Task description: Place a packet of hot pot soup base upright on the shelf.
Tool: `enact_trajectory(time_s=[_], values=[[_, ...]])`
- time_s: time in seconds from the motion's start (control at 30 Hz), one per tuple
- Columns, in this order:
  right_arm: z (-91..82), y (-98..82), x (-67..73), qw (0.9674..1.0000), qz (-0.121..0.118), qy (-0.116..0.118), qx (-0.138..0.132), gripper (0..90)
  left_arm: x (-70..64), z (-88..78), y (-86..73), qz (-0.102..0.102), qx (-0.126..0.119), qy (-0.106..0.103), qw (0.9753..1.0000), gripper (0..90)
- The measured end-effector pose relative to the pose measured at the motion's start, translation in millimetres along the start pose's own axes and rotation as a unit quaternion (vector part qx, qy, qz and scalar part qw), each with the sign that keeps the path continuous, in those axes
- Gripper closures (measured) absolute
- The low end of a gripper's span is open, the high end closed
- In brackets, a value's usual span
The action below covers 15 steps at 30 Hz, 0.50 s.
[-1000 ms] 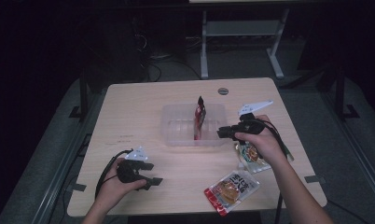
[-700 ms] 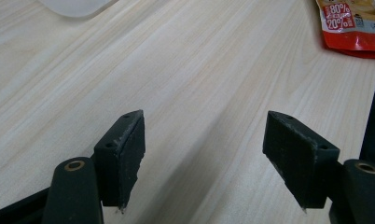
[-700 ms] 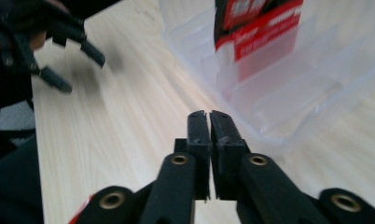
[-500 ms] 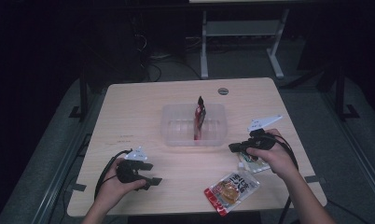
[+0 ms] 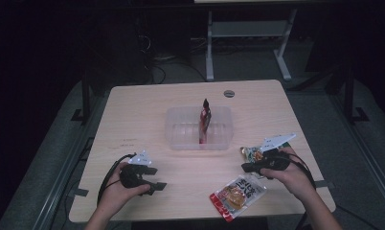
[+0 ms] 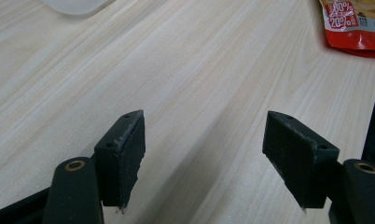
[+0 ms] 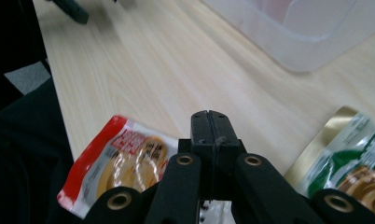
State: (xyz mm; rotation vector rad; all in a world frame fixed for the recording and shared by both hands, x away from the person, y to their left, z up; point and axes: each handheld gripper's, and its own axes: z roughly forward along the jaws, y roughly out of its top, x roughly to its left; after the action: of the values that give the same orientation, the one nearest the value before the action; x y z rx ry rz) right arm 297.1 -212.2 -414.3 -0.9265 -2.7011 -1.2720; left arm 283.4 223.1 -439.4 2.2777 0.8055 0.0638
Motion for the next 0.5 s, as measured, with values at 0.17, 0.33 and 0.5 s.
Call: enact_trajectory(time_s=[0.17,0.33,0.5], values=[[3.0,-13.4,8.0,0.9997,-0.004,0.008,0.022,90.0,-0.1,1.2,0.3,-0.001,0.004,-0.002,1.0000,29.8],[4.5,-24.7,12.7,0.9991,0.001,0.014,0.039,90.0,-0.5,1.3,0.1,-0.002,0.005,-0.001,1.0000,29.8],[9.8,-35.4,18.7,0.9980,0.002,0.024,0.058,90.0,-0.1,1.4,0.6,0.000,0.006,-0.001,1.0000,29.9]])
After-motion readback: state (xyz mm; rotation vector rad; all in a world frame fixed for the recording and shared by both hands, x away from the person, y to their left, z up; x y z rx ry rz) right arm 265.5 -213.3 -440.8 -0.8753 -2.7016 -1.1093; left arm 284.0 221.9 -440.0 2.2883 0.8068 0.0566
